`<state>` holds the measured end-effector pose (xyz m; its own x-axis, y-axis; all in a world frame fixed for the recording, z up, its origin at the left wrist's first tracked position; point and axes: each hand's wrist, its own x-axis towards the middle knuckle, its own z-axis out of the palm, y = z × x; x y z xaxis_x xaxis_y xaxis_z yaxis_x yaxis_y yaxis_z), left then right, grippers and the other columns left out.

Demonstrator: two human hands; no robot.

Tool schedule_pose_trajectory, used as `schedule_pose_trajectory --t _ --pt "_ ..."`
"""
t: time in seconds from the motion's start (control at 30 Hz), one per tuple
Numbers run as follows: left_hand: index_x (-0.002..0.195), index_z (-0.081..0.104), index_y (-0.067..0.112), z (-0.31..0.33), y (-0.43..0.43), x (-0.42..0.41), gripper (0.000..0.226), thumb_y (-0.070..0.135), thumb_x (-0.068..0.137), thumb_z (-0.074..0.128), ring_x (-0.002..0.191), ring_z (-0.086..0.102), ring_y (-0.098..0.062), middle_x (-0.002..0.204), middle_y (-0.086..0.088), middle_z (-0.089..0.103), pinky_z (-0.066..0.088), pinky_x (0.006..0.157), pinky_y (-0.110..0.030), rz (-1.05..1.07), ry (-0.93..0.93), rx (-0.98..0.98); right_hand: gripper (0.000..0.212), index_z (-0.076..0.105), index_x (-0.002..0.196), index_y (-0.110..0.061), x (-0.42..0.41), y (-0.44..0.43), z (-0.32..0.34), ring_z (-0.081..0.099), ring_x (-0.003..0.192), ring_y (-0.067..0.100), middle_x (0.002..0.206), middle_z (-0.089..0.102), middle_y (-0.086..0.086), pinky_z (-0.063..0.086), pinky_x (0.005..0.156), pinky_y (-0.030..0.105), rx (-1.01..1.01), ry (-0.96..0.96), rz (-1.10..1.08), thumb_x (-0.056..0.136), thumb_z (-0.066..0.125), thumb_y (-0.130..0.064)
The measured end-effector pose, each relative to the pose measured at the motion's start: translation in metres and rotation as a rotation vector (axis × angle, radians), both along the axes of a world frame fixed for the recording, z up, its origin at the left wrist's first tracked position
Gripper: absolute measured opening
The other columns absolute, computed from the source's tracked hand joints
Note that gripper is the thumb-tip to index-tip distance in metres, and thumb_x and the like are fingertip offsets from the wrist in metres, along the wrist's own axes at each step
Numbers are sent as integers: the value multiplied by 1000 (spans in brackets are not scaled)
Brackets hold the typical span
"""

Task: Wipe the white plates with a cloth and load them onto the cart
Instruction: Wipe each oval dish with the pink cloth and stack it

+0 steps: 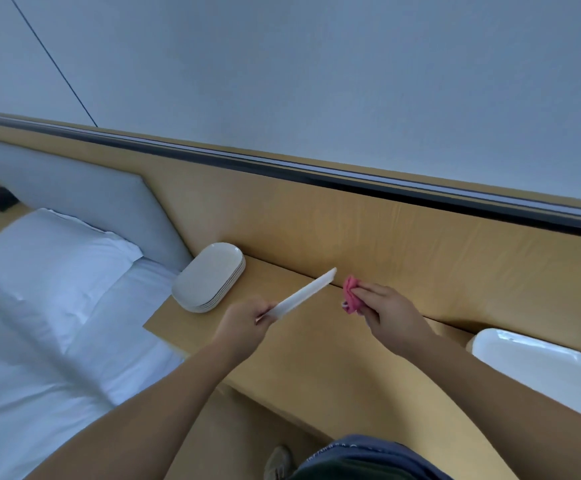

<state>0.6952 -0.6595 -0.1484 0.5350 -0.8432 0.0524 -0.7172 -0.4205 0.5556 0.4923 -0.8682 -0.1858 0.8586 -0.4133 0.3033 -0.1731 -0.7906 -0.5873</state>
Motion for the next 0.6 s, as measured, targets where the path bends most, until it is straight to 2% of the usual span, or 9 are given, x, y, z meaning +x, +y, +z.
schedule_pose_trajectory --t 0.1,0.23,0.4,0.47,0.57,0.6 --pt "98 74 7 -4 19 23 14 6 87 66 78 56 -13 81 1 63 46 73 -30 44 -132 -71 34 61 127 -21 24 6 -1 58 102 9 127 59 -18 51 87 29 -6 4 36 96 51 -10" --pt "102 74 7 -6 39 53 17 5 89 63 86 60 -16 89 0 68 43 74 -24 131 -186 -81 34 62 126 -16 56 17 7 52 100 -13 129 58 -15 49 90 24 -11 -1 69 95 53 -5" --pt "101 75 11 -17 57 100 21 1 87 63 86 62 -20 86 3 67 38 66 -23 157 -292 -47 35 61 128 -15 97 27 9 45 100 -28 130 57 -14 45 94 18 8 30 75 96 52 -5" --pt "96 76 12 -22 62 119 23 -1 82 65 79 63 -20 80 4 67 40 61 -23 135 -334 -40 35 61 128 -15 114 32 7 47 101 -25 128 56 -17 43 94 14 -2 48 74 95 52 -4" --pt "92 77 13 -33 66 148 26 0 73 63 74 66 -21 77 5 66 47 52 -24 90 -325 1 37 60 129 -17 139 39 4 54 109 -4 122 56 -24 45 94 19 -18 64 55 95 53 -4" --pt "93 77 13 -37 67 157 28 -1 74 63 76 66 -22 78 4 67 50 52 -27 75 -315 27 38 60 129 -18 147 41 3 55 108 -2 122 56 -24 45 94 20 -19 67 49 95 53 -4"
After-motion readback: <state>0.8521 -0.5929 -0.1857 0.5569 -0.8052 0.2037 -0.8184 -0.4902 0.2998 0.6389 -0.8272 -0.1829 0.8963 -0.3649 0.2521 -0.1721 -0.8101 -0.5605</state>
